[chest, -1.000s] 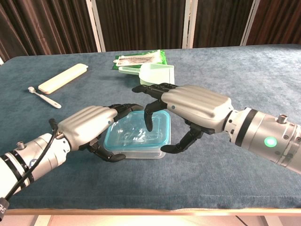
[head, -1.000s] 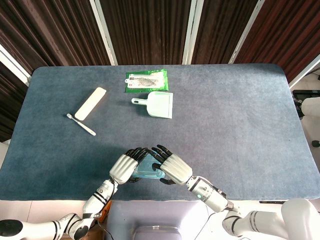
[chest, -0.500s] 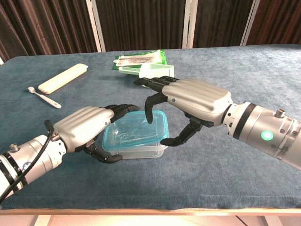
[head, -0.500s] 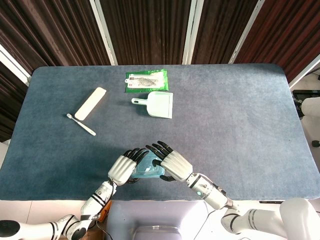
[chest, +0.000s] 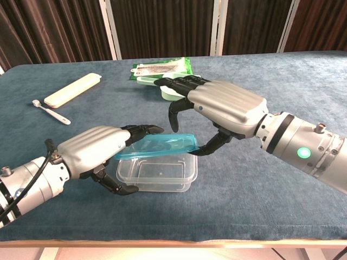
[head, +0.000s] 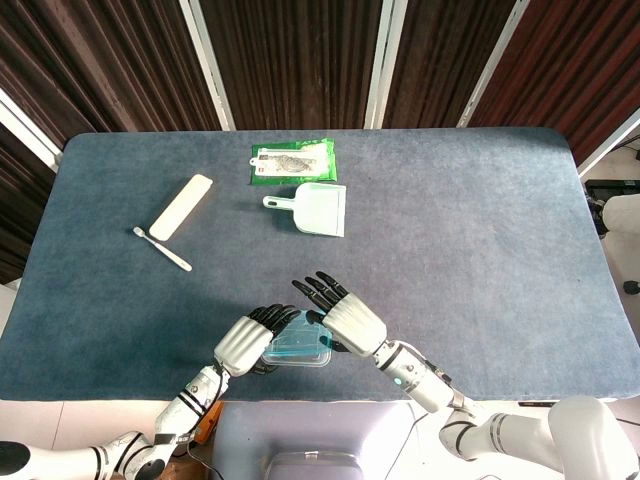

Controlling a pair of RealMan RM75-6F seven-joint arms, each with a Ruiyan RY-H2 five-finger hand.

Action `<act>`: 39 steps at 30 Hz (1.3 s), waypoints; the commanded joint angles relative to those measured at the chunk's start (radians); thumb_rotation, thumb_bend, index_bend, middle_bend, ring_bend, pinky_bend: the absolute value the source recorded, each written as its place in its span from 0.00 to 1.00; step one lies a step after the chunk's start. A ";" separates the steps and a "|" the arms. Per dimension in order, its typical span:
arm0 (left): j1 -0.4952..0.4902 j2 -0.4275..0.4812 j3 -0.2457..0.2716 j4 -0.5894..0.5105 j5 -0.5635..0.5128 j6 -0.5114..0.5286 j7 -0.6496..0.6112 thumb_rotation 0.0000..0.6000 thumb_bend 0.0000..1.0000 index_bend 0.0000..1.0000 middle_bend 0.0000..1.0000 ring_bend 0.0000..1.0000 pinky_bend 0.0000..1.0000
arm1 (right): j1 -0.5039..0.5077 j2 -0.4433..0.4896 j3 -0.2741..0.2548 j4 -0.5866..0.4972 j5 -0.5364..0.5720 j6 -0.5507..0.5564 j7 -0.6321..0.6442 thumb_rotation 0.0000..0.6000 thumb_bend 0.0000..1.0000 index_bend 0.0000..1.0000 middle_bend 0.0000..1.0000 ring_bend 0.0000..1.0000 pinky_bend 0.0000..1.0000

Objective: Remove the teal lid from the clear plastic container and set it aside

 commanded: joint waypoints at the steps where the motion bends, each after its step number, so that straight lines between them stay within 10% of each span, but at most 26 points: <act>1: 0.001 0.002 0.001 -0.002 0.003 0.001 0.000 1.00 0.28 0.00 0.81 0.57 0.82 | 0.004 -0.018 -0.006 0.021 -0.007 0.008 0.018 1.00 0.48 0.63 0.10 0.00 0.00; 10: 0.003 0.009 -0.001 -0.010 0.017 0.014 -0.018 1.00 0.28 0.00 0.80 0.56 0.80 | 0.009 -0.041 -0.019 0.046 -0.021 0.021 0.026 1.00 0.67 0.73 0.14 0.00 0.00; 16: 0.001 0.018 0.004 -0.016 0.029 0.011 -0.044 1.00 0.28 0.00 0.75 0.53 0.62 | 0.008 -0.040 -0.017 0.045 -0.024 0.040 0.030 1.00 0.73 0.73 0.15 0.00 0.00; 21: -0.010 0.041 0.023 -0.026 0.081 0.015 -0.164 1.00 0.28 0.00 0.44 0.33 0.50 | 0.006 -0.021 -0.009 0.038 -0.027 0.064 0.037 1.00 0.73 0.74 0.15 0.00 0.00; 27: -0.035 0.073 0.053 -0.003 0.161 0.025 -0.269 1.00 0.27 0.00 0.03 0.00 0.06 | 0.005 0.001 0.007 0.027 -0.025 0.092 0.053 1.00 0.73 0.75 0.15 0.00 0.00; 39: -0.041 0.061 0.063 0.038 0.213 0.071 -0.310 1.00 0.27 0.00 0.00 0.00 0.00 | 0.006 0.012 0.015 0.023 -0.026 0.112 0.061 1.00 0.73 0.75 0.15 0.00 0.00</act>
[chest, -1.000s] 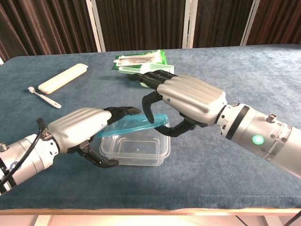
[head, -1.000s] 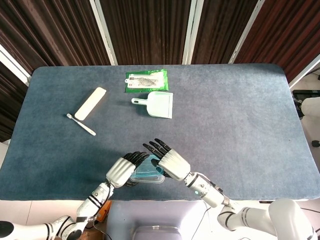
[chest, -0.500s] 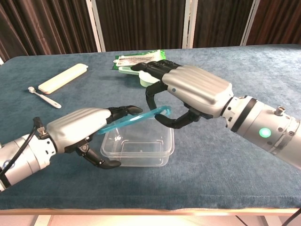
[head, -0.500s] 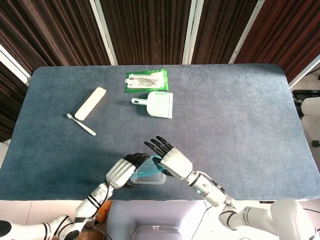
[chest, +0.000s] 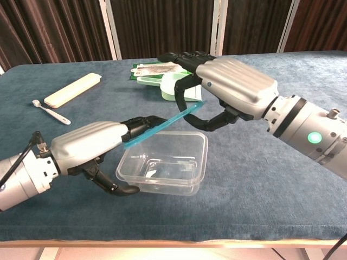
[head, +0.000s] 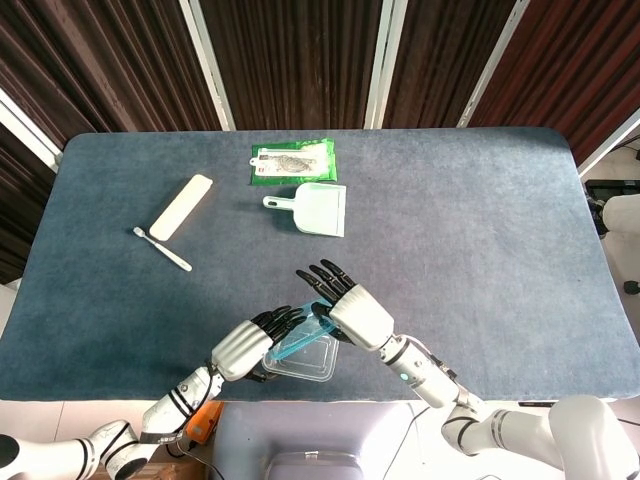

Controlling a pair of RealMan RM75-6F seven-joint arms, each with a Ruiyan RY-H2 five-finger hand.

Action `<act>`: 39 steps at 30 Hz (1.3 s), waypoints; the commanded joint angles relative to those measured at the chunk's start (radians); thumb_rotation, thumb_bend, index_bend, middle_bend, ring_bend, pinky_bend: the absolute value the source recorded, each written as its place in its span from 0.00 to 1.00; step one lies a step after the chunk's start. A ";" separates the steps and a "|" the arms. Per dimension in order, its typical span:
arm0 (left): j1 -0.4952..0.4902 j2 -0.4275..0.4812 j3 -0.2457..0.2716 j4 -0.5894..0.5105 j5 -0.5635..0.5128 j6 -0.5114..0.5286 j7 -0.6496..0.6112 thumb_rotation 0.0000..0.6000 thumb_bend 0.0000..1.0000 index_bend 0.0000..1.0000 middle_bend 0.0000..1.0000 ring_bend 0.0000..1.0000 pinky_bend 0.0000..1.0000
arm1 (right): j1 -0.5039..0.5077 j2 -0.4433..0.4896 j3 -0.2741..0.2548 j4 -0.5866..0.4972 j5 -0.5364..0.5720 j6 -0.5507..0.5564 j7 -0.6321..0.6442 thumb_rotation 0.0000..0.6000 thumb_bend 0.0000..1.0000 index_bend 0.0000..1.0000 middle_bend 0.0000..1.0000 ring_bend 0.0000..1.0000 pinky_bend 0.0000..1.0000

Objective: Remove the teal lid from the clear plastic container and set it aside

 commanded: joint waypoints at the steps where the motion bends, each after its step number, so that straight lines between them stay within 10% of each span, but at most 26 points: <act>1: -0.002 -0.004 0.000 0.008 0.005 0.007 -0.010 1.00 0.27 0.00 0.00 0.00 0.00 | 0.001 0.002 0.002 0.000 0.000 0.001 -0.001 1.00 0.72 0.75 0.15 0.00 0.00; 20: 0.009 0.038 -0.008 0.059 0.020 0.077 0.006 1.00 0.25 0.00 0.00 0.00 0.00 | -0.043 0.182 0.033 -0.037 0.006 0.098 0.010 1.00 0.73 0.75 0.15 0.00 0.00; 39: 0.165 0.197 -0.013 0.090 -0.100 0.189 -0.056 1.00 0.32 0.00 0.00 0.00 0.00 | -0.139 0.135 -0.081 0.346 0.019 0.073 0.119 1.00 0.72 0.62 0.15 0.00 0.00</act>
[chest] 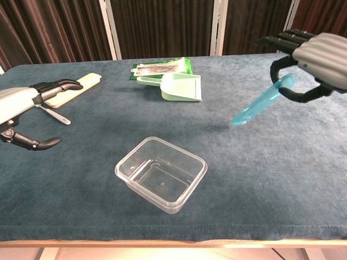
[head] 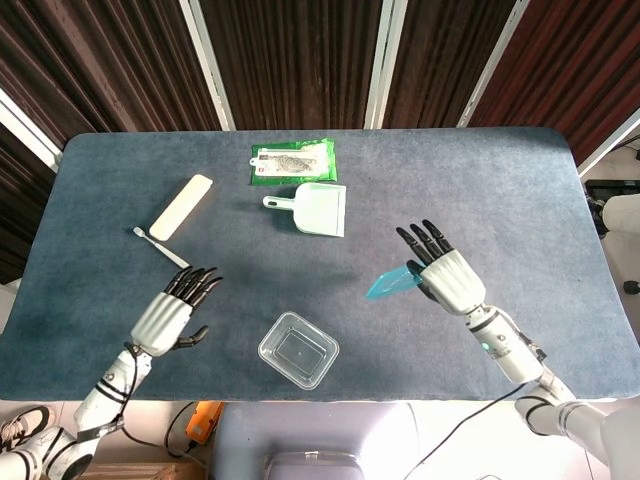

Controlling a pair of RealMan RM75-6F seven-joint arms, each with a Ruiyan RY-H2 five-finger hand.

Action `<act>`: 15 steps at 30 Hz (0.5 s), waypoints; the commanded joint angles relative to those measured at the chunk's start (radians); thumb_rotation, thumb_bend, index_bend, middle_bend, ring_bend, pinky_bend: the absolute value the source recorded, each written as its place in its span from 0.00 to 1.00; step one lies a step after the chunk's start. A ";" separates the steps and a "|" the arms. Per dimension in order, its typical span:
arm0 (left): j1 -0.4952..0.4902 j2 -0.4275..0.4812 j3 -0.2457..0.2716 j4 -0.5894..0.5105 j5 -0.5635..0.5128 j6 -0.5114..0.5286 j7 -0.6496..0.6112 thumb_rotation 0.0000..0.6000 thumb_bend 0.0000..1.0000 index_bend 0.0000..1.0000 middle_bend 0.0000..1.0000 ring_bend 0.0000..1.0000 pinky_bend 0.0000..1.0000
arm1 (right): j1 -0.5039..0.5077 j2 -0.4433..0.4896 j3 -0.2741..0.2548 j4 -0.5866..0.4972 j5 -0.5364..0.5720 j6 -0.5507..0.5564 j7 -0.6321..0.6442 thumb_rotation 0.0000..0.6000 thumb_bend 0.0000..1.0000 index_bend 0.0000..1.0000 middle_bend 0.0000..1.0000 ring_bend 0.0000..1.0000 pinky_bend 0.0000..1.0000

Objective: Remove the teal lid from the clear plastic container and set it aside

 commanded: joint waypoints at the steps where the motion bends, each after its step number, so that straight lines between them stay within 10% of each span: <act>1: 0.031 0.013 -0.003 0.022 -0.024 0.025 -0.044 1.00 0.32 0.00 0.00 0.00 0.00 | -0.031 -0.026 -0.048 0.031 -0.012 -0.011 0.058 1.00 0.73 0.60 0.15 0.00 0.00; 11: 0.115 0.021 -0.004 0.101 -0.028 0.121 -0.176 1.00 0.32 0.00 0.00 0.00 0.00 | -0.115 0.045 -0.127 -0.056 -0.017 -0.016 0.112 1.00 0.68 0.39 0.10 0.00 0.00; 15: 0.147 0.033 -0.006 0.104 -0.017 0.173 -0.199 1.00 0.32 0.00 0.00 0.00 0.00 | -0.136 0.105 -0.151 -0.124 -0.007 -0.055 0.069 1.00 0.52 0.19 0.02 0.00 0.00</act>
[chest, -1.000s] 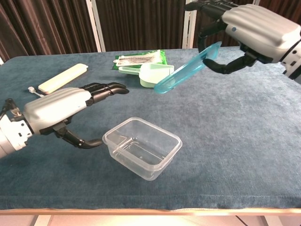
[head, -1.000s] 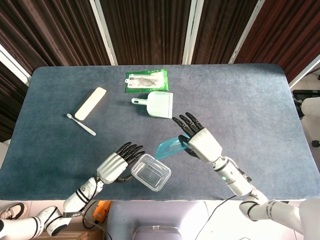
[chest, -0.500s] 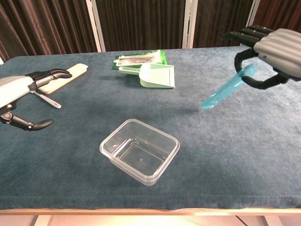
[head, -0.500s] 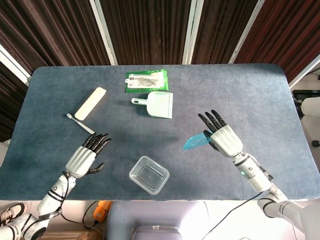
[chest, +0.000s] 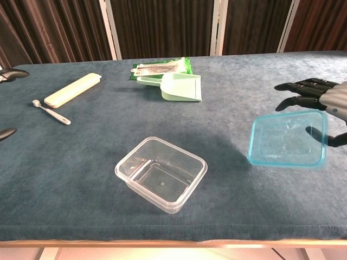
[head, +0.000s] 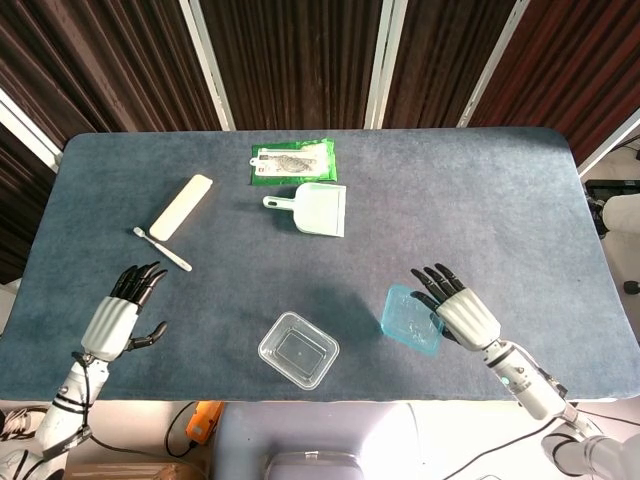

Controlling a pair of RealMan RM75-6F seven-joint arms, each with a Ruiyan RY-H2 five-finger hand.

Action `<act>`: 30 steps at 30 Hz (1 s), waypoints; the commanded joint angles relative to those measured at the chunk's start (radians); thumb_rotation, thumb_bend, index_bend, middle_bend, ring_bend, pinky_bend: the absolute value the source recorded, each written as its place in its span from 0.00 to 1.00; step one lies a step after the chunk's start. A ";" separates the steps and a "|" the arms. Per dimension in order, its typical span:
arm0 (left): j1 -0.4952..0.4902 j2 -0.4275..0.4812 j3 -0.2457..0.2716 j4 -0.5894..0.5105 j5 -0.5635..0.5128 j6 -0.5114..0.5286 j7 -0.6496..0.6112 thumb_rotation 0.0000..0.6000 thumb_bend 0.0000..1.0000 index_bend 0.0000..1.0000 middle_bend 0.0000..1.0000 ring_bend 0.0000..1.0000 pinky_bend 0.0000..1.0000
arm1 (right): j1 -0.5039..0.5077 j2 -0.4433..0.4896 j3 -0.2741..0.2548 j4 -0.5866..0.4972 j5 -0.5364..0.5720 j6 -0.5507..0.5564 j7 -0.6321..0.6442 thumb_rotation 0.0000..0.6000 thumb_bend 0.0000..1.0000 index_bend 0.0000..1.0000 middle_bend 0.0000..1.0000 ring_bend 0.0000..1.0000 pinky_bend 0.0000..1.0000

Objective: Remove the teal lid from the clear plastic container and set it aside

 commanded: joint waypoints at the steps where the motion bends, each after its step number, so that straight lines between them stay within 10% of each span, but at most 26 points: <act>1: 0.028 0.012 -0.001 0.002 0.009 0.036 -0.020 1.00 0.32 0.00 0.00 0.00 0.00 | -0.020 0.055 -0.024 -0.061 0.012 -0.044 -0.043 1.00 0.46 0.14 0.01 0.00 0.00; 9: 0.087 0.056 0.020 -0.024 0.011 0.069 -0.012 1.00 0.32 0.00 0.00 0.00 0.00 | -0.046 0.190 -0.059 -0.209 0.048 -0.141 -0.156 1.00 0.20 0.00 0.00 0.00 0.00; 14: 0.144 0.215 0.067 -0.230 -0.053 0.004 0.132 1.00 0.32 0.00 0.00 0.00 0.00 | -0.081 0.341 -0.078 -0.417 0.090 -0.160 -0.224 1.00 0.11 0.00 0.00 0.00 0.00; 21: 0.266 0.308 0.081 -0.433 -0.113 0.113 0.346 1.00 0.34 0.00 0.00 0.00 0.00 | -0.305 0.479 -0.034 -0.706 0.217 0.158 -0.390 1.00 0.11 0.00 0.00 0.00 0.00; 30: 0.312 0.279 0.083 -0.395 -0.035 0.166 0.354 1.00 0.35 0.00 0.00 0.00 0.00 | -0.424 0.490 0.019 -0.697 0.254 0.290 -0.215 1.00 0.11 0.00 0.00 0.00 0.00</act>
